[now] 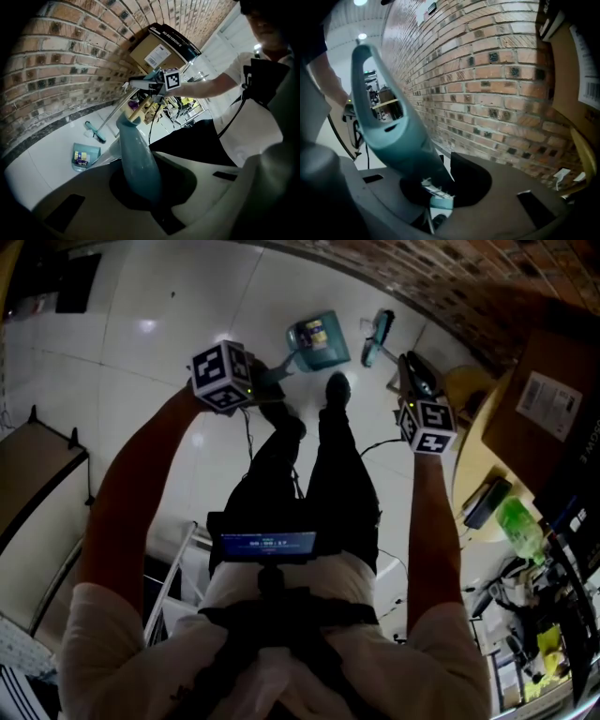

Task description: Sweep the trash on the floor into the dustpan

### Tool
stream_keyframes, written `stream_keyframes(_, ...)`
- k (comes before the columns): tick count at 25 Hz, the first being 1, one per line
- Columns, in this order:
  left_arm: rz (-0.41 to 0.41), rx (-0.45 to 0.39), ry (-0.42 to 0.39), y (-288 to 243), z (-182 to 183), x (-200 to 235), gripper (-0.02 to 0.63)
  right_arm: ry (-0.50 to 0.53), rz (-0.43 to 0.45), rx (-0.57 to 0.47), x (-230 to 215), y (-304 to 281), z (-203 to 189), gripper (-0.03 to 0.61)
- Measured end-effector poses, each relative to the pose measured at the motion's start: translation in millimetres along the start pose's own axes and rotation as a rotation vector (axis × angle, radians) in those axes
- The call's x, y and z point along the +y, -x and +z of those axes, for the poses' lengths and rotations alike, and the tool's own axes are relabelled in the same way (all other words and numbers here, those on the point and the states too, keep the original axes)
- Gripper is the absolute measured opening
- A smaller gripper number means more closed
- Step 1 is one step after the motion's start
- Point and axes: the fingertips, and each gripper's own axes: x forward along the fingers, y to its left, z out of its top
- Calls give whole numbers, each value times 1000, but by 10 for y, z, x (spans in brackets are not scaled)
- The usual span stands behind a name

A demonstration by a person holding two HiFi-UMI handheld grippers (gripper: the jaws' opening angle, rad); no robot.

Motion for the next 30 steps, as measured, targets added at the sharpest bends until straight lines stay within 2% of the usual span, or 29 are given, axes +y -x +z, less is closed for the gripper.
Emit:
stream_keyframes(4, 11, -5, -4, -65, 39, 3, 0, 12, 164, -21, 492, 100, 102, 48)
stream_keyframes(8, 33, -13, -13, -147, 77, 7, 0, 131, 372, 12, 947, 267, 116, 48)
stream_keyframes(12, 73, -50, -37, -118, 112, 31, 0, 211, 497, -6, 1150, 425, 191, 49)
stream_keyframes(20, 65, -109, -66, -110, 192, -68, 0, 456, 408, -33, 938, 600, 516, 43)
stream_keyframes(25, 59, -131, -92, -125, 410, -18, 0, 513, 335, -12, 678, 539, 567, 43)
stream_keyframes(30, 41, -109, -131, -170, 666, 101, 0, 564, 265, 15, 449, 340, 590, 43)
